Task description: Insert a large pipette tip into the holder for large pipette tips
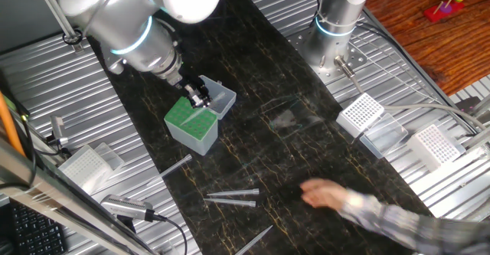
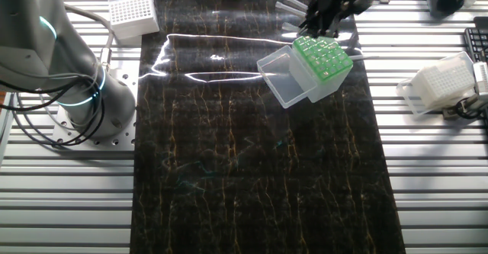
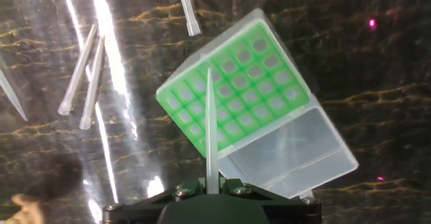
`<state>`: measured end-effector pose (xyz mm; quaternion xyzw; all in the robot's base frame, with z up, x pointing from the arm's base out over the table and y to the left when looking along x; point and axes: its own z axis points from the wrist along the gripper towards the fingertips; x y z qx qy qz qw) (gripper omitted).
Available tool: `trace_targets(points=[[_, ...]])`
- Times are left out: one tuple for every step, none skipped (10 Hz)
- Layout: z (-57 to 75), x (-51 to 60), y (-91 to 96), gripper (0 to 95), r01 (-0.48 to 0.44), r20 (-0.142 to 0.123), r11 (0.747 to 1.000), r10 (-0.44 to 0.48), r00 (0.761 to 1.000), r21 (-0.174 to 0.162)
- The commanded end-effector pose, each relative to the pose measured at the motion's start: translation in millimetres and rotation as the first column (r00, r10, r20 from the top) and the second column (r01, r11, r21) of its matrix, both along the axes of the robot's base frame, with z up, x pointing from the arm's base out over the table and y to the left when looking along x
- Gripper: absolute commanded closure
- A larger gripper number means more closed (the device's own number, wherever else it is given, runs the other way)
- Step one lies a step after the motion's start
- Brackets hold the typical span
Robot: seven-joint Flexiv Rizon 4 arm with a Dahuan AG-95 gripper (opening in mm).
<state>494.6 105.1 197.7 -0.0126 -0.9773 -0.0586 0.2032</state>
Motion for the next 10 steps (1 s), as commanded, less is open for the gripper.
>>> trace_targets(points=[[3.2,2.9,0.6,95.0,0.003,-0.007,1.000,-0.003,1.000,-0.012],[3.3,2.7,0.6,95.0,0.014,-0.007,1.000,-0.014,1.000,-0.016],[3.3,2.7,0.6,95.0,0.013,-0.007,1.000,-0.013,1.000,-0.016],[3.2,2.5,0.5,95.0,0.012,-0.007,1.000,-0.012,1.000,-0.016],[3.2,2.5,0.5,95.0,0.014,-0.006,1.000,-0.014,1.000,-0.019],[3.2,2.5,0.5,95.0,0.020,-0.007,1.000,-0.020,1.000,-0.022],[3.2,2.5,0.5,95.0,0.023,-0.006,0.999,-0.023,1.000,-0.025],[3.2,2.5,0.5,95.0,0.024,-0.006,0.999,-0.024,1.000,-0.028],[3.2,2.5,0.5,95.0,0.024,-0.006,0.999,-0.024,1.000,-0.028],[3.2,2.4,0.5,95.0,0.023,-0.005,0.999,-0.023,1.000,-0.029]])
